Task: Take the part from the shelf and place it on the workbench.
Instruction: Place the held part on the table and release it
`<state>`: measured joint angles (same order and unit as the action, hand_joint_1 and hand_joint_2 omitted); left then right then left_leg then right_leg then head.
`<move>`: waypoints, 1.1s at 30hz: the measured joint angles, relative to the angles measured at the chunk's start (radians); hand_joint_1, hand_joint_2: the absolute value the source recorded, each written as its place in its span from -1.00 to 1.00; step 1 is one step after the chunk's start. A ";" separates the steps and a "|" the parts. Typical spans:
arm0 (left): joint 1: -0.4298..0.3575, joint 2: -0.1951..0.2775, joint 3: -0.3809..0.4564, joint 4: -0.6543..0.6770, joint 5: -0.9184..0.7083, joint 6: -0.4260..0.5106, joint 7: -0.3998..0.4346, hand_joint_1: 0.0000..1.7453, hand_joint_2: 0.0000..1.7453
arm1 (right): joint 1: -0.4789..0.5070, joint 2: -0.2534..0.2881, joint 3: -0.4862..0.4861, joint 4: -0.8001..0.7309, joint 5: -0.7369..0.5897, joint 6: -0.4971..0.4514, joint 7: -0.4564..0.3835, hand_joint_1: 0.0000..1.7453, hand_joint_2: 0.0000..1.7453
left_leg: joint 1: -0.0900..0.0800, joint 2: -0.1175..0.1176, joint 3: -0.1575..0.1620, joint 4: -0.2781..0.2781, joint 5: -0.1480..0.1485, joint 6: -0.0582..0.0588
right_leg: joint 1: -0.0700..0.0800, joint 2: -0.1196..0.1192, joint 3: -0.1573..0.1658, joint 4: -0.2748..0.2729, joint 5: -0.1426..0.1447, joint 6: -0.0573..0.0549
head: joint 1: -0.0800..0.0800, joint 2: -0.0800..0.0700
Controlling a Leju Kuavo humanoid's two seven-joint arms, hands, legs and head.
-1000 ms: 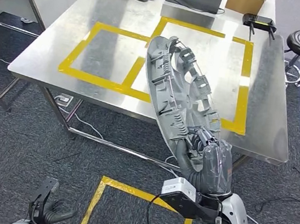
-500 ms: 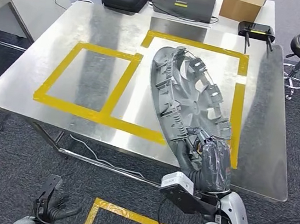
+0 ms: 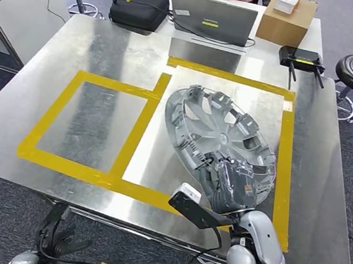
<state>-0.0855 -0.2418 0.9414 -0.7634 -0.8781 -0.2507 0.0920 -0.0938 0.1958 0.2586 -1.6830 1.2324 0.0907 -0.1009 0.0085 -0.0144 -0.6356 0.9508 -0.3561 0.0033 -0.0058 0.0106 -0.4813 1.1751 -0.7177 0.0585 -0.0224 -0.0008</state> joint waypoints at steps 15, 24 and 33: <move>-0.012 0.035 -0.056 0.047 0.012 0.030 -0.003 -1.00 1.00 | -0.178 -0.077 0.203 0.360 0.098 -0.001 -0.057 1.00 1.00 | 0.005 0.002 0.048 0.008 -0.047 -0.027 | 0.010 0.013 -0.075 -0.184 0.256 -0.023 | -0.008 0.000; -0.015 0.039 -0.097 0.063 0.023 0.037 -0.004 -1.00 1.00 | -0.211 -0.098 0.290 0.468 0.091 -0.007 -0.064 0.98 1.00 | 0.009 0.002 0.047 0.008 -0.045 -0.038 | 0.015 0.013 -0.073 -0.185 0.259 -0.032 | -0.007 0.000; -0.014 0.040 -0.104 0.067 0.044 0.042 -0.011 -1.00 -1.00 | -0.220 -0.103 0.310 0.492 0.090 -0.010 -0.048 -1.00 0.50 | 0.008 0.002 0.046 0.012 -0.046 -0.037 | 0.014 0.013 -0.071 -0.186 0.261 -0.030 | -0.007 0.000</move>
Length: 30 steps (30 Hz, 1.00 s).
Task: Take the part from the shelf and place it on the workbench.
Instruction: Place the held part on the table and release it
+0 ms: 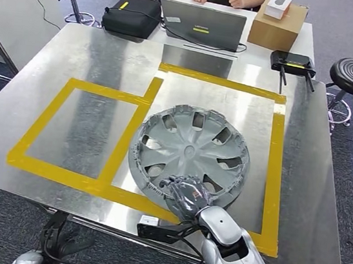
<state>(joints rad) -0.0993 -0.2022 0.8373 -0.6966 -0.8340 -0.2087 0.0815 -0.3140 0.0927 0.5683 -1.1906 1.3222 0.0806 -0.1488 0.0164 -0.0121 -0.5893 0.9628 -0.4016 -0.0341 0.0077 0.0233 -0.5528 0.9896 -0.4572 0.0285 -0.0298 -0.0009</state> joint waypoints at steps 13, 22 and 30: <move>0.012 -0.016 0.003 -0.005 0.048 -0.005 -0.007 -1.00 -1.00 | 0.087 -0.001 -0.045 -0.154 -0.102 -0.029 0.002 -1.00 -1.00 | 0.013 0.012 0.006 -0.012 0.007 0.026 | -0.017 -0.011 -0.136 0.281 -0.126 0.044 | 0.004 0.000; 0.021 -0.013 0.014 -0.012 0.054 -0.001 -0.007 -1.00 -1.00 | 0.141 0.002 -0.073 -0.279 -0.173 -0.032 -0.044 -1.00 -1.00 | 0.028 0.000 -0.023 0.029 0.003 -0.037 | -0.033 -0.011 -0.042 0.057 0.000 0.024 | 0.005 0.000; 0.015 -0.018 0.016 -0.012 0.059 -0.004 -0.022 -1.00 -1.00 | 0.174 0.008 -0.073 -0.343 -0.199 -0.041 -0.060 -1.00 -1.00 | 0.024 0.003 -0.096 0.199 -0.131 -0.041 | -0.029 -0.037 -0.066 0.055 0.020 -0.014 | -0.007 0.000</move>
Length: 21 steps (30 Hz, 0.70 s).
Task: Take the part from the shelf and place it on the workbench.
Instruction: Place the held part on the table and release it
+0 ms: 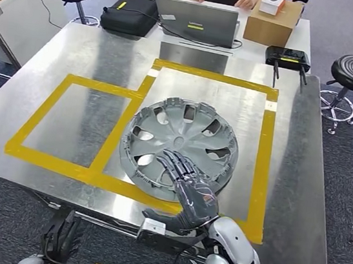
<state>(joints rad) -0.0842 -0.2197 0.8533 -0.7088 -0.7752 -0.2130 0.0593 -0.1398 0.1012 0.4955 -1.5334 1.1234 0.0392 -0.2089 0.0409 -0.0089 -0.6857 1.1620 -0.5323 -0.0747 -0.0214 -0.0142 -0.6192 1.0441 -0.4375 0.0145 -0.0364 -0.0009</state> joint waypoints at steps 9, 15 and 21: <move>-0.028 -0.012 -0.001 -0.013 0.002 0.001 -0.005 -1.00 -1.00 | 0.065 0.021 0.008 -0.057 -0.017 -0.026 -0.008 -1.00 -1.00 | -0.023 0.053 0.145 -0.159 0.051 0.041 | 0.012 -0.089 -0.043 -0.004 0.059 0.040 | -0.008 0.000; -0.029 -0.019 0.000 -0.018 0.002 0.002 -0.005 -1.00 -1.00 | 0.078 0.021 0.010 -0.057 -0.017 -0.029 -0.008 -1.00 -1.00 | -0.029 -0.013 0.074 -0.161 0.116 0.076 | 0.014 0.012 -0.100 0.239 -0.144 0.049 | -0.006 0.000; -0.030 -0.025 0.000 -0.021 0.002 0.002 -0.005 -1.00 -1.00 | 0.082 0.021 0.012 -0.061 -0.017 -0.030 -0.009 -1.00 -1.00 | -0.032 -0.085 0.004 -0.160 0.183 0.062 | 0.027 0.087 0.105 0.011 -0.092 0.010 | -0.007 0.000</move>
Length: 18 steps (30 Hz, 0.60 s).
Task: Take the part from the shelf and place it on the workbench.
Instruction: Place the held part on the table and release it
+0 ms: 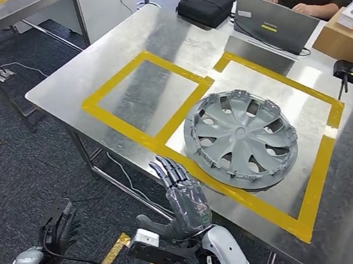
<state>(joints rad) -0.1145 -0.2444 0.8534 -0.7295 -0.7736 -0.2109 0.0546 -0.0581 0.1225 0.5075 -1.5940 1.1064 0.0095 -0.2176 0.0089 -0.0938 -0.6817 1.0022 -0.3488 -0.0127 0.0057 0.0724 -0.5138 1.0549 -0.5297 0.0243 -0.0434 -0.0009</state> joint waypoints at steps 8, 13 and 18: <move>0.004 0.001 0.001 -0.006 0.008 0.001 0.012 -1.00 -1.00 | -0.002 0.005 0.009 -0.001 0.000 0.000 0.001 -1.00 -1.00 | 0.008 0.070 -0.063 0.157 -0.147 -0.042 | -0.002 -0.075 -0.028 -0.055 0.066 -0.034 | -0.010 0.000; 0.005 0.005 0.001 -0.007 0.008 0.000 0.017 -1.00 -1.00 | -0.004 0.005 0.015 0.002 0.001 0.000 0.006 -1.00 -1.00 | 0.025 0.113 0.020 0.202 -0.101 -0.073 | -0.006 -0.154 -0.097 -0.044 0.110 -0.014 | -0.012 0.000; -0.005 0.004 -0.002 -0.013 0.006 0.001 0.017 -1.00 -1.00 | -0.011 0.007 0.018 0.000 0.002 -0.003 0.007 -1.00 -1.00 | 0.015 0.170 0.160 -0.002 -0.151 -0.034 | -0.007 -0.217 -0.128 -0.016 0.125 0.018 | -0.011 0.000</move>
<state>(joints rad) -0.1199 -0.2407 0.8513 -0.7425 -0.7672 -0.2095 0.0717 -0.0686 0.1291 0.5258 -1.5942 1.1079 0.0062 -0.2103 0.0234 0.0760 -0.5222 1.0000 -0.4996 -0.0465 -0.0010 -0.1448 -0.6413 1.0391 -0.4050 0.0427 -0.0542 -0.0008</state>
